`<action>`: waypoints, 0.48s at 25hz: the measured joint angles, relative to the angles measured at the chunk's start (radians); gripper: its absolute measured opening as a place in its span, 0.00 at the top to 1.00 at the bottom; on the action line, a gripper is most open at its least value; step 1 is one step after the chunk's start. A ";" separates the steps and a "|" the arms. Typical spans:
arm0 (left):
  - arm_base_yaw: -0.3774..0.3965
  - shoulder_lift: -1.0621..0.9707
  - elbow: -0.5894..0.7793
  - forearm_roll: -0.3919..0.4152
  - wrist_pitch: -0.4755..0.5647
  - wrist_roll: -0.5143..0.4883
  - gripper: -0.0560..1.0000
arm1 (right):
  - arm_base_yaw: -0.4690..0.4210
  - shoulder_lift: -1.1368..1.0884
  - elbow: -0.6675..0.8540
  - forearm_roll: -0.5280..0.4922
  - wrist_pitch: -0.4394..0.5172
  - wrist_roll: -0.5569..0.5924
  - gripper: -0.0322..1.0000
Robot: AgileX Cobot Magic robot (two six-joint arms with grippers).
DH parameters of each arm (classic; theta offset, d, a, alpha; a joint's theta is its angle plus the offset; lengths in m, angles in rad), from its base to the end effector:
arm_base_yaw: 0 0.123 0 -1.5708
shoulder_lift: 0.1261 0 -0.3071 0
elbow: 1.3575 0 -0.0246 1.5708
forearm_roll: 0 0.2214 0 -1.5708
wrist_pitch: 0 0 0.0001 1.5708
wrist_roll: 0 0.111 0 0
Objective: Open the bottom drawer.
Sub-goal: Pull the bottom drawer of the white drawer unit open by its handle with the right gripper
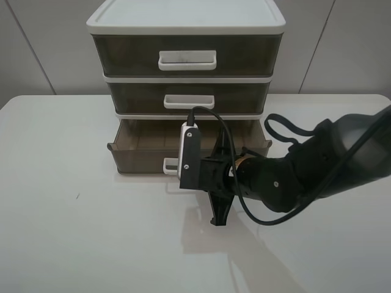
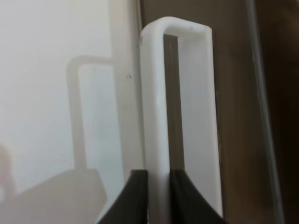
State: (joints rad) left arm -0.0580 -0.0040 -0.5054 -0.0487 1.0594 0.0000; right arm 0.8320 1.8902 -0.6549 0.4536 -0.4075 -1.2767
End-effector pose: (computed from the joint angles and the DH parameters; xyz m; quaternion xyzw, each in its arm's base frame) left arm -0.0365 -0.0026 0.2556 0.0257 0.8498 -0.0396 0.5250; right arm 0.2320 0.2261 0.1315 -0.6643 0.6358 -0.0850 0.3837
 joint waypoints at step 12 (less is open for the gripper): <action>0.000 0.000 0.000 0.000 0.000 0.000 0.24 | 0.069 -0.007 0.008 0.099 0.002 -0.002 0.87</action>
State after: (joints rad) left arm -0.0580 -0.0040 -0.5054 -0.0487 1.0594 0.0000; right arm 0.9007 1.8834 -0.6470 0.5522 -0.4054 -1.2790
